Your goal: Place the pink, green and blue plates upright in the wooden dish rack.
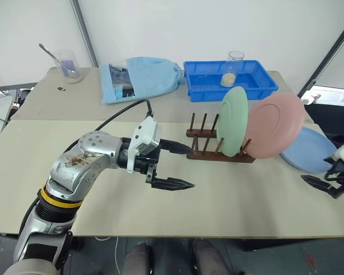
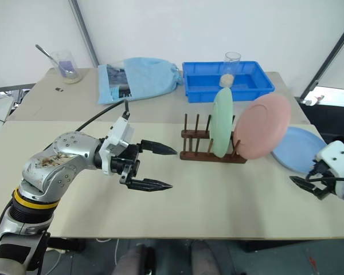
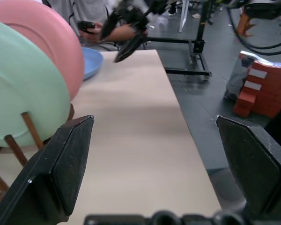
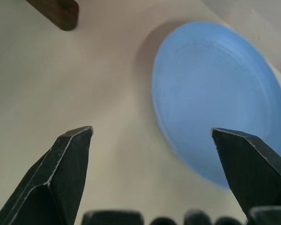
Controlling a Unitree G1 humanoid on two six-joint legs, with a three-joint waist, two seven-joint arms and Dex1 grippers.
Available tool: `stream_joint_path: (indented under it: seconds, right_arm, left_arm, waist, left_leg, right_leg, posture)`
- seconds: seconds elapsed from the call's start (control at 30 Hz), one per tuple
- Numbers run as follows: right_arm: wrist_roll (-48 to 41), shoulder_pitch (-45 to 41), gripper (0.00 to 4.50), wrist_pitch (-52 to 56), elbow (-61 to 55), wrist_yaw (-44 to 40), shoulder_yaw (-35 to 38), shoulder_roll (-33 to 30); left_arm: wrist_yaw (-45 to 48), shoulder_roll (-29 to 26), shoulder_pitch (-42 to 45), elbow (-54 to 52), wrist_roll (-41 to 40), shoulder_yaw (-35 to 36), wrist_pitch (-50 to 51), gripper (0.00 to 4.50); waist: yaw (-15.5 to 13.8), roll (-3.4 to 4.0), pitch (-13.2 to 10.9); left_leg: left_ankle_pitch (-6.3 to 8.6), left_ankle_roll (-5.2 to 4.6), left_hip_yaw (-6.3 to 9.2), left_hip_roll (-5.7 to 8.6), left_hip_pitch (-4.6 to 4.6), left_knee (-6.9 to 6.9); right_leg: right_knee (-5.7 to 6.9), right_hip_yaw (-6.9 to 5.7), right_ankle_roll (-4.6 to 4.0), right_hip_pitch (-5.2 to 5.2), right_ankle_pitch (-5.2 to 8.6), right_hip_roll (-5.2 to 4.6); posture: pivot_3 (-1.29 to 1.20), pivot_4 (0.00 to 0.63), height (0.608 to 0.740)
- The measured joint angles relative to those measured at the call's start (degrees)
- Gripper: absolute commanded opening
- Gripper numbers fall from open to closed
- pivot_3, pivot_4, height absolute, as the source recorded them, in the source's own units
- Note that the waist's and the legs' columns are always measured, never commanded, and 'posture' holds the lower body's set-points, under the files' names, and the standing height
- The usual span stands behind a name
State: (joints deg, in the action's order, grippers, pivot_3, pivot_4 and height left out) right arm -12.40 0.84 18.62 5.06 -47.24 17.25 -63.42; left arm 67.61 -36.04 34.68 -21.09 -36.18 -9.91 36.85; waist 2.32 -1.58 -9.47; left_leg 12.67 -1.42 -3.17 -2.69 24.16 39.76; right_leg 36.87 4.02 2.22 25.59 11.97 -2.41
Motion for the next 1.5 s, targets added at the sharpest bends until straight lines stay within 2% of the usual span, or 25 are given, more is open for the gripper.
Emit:
stream_joint_path:
  seconds: [0.2,0.4,0.63,0.67,0.9,1.0,1.1,1.2,1.3,1.37,1.5]
  right_arm:
    - [6.5,-12.3,4.49,-4.8,13.9,1.4,-8.4,4.5]
    - [10.1,-17.6,2.69,-5.3,22.3,3.2,-11.5,6.2]
    - [11.1,-18.5,0.24,-5.2,23.8,4.1,-11.9,7.9]
    - [11.2,-18.6,0.02,-5.4,23.4,4.6,-11.9,8.0]
    - [13.9,-16.7,0.02,-7.9,21.4,6.4,-12.0,7.4]
    - [15.5,-14.1,0.02,-9.0,19.1,7.7,-11.5,3.6]
    - [17.0,-13.9,0.02,-10.8,18.6,11.0,-8.0,-0.2]
    - [17.5,-19.0,0.02,-12.6,16.8,14.2,-4.1,-3.2]
    - [15.8,-27.9,0.02,-14.1,12.0,15.1,-1.7,-4.3]
    - [10.0,-35.6,0.02,-12.2,5.8,13.3,-1.0,-1.4]
    - [-13.9,-46.2,0.02,5.1,-12.1,12.1,-1.2,14.0]
  left_arm:
    - [-0.9,0.2,-0.7,-0.8,0.2,0.0,-0.7,4.5]
    - [-1.9,0.2,-1.1,-0.9,1.3,-0.1,-1.8,4.5]
    - [-2.5,0.6,-1.1,-0.9,2.2,-0.1,-2.2,4.5]
    - [-2.6,0.6,-1.1,-0.8,2.4,-0.1,-2.6,4.5]
    - [-3.6,0.7,-1.5,-0.5,3.4,0.0,-3.9,4.5]
    - [-4.4,-0.2,-1.8,-0.2,3.4,1.6,-3.9,4.5]
    - [-5.2,-1.9,-2.4,0.2,3.4,3.8,-3.9,4.5]
    - [-6.0,-3.4,-3.9,0.8,3.7,5.3,-3.8,4.5]
    - [-6.7,-5.3,-4.6,1.4,4.6,6.9,-3.8,4.5]
    - [-7.0,-6.8,-5.0,1.7,4.6,8.5,-3.8,4.5]
    - [-6.9,-8.7,-5.4,2.4,5.3,9.3,-4.1,4.5]
  waist:
    - [-0.5,0.01,0.0]
    - [-1.1,0.01,0.0]
    - [-1.3,0.01,0.0]
    - [-1.3,0.01,0.0]
    - [-1.5,0.0,0.0]
    - [-1.6,0.05,0.0]
    - [-1.4,0.1,0.0]
    - [-0.3,0.13,0.0]
    - [0.5,0.14,0.0]
    - [0.9,0.1,-0.1]
    - [0.9,0.01,-0.1]
  left_leg:
    - [0.0,0.0,0.01,0.06,0.04,0.02]
    - [0.0,0.0,0.0,0.07,0.01,0.05]
    - [0.0,0.0,0.02,0.07,-0.13,0.07]
    - [0.0,0.0,0.01,0.07,-0.18,0.07]
    - [0.0,0.0,0.02,0.08,-0.29,0.06]
    - [0.0,0.0,0.01,0.08,-0.29,0.03]
    - [0.0,0.0,-0.02,0.08,-0.29,0.02]
    - [0.0,0.0,-0.06,0.05,-0.34,0.01]
    - [0.0,0.0,-0.03,-0.02,-0.41,-0.05]
    - [0.0,0.0,0.03,-0.12,-0.45,-0.1]
    - [0.01,0.0,0.22,-0.2,-0.41,-0.16]
  right_leg:
    - [-0.01,0.01,0.14,0.0,-0.06,-0.05]
    - [0.0,0.02,0.12,-0.07,-0.05,-0.06]
    - [-0.01,0.02,0.13,-0.26,-0.05,-0.05]
    - [-0.01,0.02,0.11,-0.3,-0.03,-0.06]
    - [-0.03,0.02,0.06,-0.41,0.02,-0.06]
    - [0.0,0.03,0.07,-0.35,0.03,-0.07]
    - [0.01,0.05,0.06,-0.32,0.04,-0.08]
    - [0.08,0.08,0.05,-0.29,0.04,-0.06]
    - [0.16,0.07,0.01,-0.27,0.05,0.03]
    - [0.18,0.05,0.03,-0.29,0.03,0.19]
    - [0.25,-0.08,0.13,-0.3,-0.04,0.27]
  posture:
    - [0.0,0.15,0.696]
    - [0.0,0.15,0.696]
    - [0.0,0.15,0.696]
    - [0.0,0.15,0.696]
    - [0.0,0.15,0.696]
    - [0.0,0.15,0.696]
    - [0.0,0.15,0.696]
    - [0.0,0.15,0.696]
    - [0.0,0.15,0.696]
    - [0.0,0.15,0.696]
    - [0.0,0.15,0.696]
